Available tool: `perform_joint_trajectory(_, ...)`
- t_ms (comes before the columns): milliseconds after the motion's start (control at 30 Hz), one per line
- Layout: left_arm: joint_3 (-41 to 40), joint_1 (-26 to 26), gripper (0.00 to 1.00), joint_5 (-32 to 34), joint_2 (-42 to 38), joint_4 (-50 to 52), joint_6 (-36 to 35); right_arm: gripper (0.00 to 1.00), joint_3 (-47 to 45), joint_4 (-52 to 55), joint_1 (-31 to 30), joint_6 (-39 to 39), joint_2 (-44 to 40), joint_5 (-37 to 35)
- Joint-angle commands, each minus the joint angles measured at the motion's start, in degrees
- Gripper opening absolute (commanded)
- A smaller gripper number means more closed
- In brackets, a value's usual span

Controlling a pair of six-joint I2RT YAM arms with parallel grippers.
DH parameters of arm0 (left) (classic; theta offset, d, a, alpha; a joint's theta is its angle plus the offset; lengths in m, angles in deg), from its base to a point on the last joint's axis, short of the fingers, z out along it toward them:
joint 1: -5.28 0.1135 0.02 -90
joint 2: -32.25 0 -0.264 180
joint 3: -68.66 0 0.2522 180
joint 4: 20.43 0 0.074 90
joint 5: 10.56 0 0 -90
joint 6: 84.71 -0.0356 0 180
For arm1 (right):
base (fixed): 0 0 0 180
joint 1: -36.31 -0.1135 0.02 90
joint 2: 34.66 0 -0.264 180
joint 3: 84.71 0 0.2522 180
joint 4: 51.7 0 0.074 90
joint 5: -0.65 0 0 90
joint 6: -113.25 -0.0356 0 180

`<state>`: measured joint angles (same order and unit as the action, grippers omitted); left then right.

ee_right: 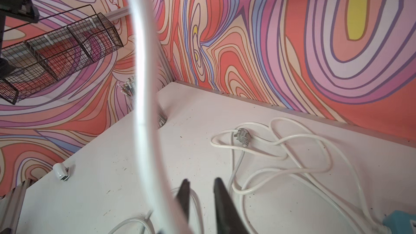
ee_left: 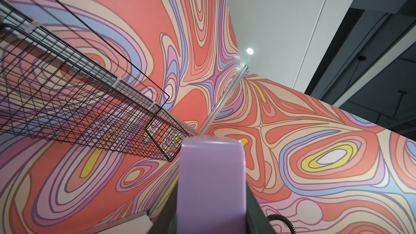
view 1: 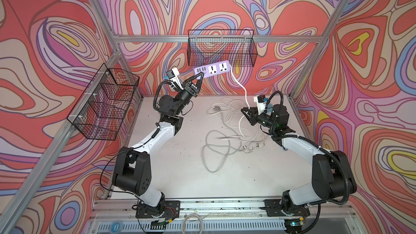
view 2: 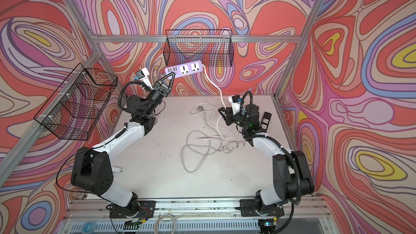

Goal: Unwrap the cord wrapped around the power strip
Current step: Unwrap the power cord from the power strip, then place the power strip at the center of the board.

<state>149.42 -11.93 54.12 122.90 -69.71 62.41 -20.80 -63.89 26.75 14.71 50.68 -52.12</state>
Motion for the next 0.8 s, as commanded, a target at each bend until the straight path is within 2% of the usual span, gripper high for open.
perform_joint_trajectory(0, -2.3, 0.4, 0.00, -0.6, -3.0, -2.9, -1.0, 0.80, 3.3, 4.4, 0.0, 3.7, -5.0, -1.4)
perform_joint_trajectory(100, -4.1, 0.4, 0.00, -2.3, -4.1, 2.0, -4.6, 0.90, 10.0, 17.6, 0.0, 10.2, -9.7, -2.9)
perform_joint_trajectory(200, -5.5, 0.3, 0.00, -2.8, -6.3, 8.2, -9.8, 0.98, 15.0, 25.7, 0.0, 13.5, -13.4, -4.6)
perform_joint_trajectory(367, -3.8, 0.3, 0.00, -6.3, -9.3, 22.5, -17.0, 0.98, 22.3, 32.6, -1.5, 19.2, -15.8, -0.2)
perform_joint_trajectory(533, 0.1, 0.2, 0.00, -12.4, -10.6, 34.3, -20.0, 0.98, 31.1, 39.4, -7.7, 28.3, -11.2, 1.9)
perform_joint_trajectory(700, 8.6, -0.9, 0.00, -17.9, -10.9, 52.6, -27.3, 0.98, 41.2, 48.3, -13.0, 36.1, -4.4, -0.2)
perform_joint_trajectory(767, 10.8, -0.9, 0.00, -19.1, -10.7, 55.9, -28.0, 0.98, 45.2, 52.6, -15.1, 38.9, -1.6, -1.9)
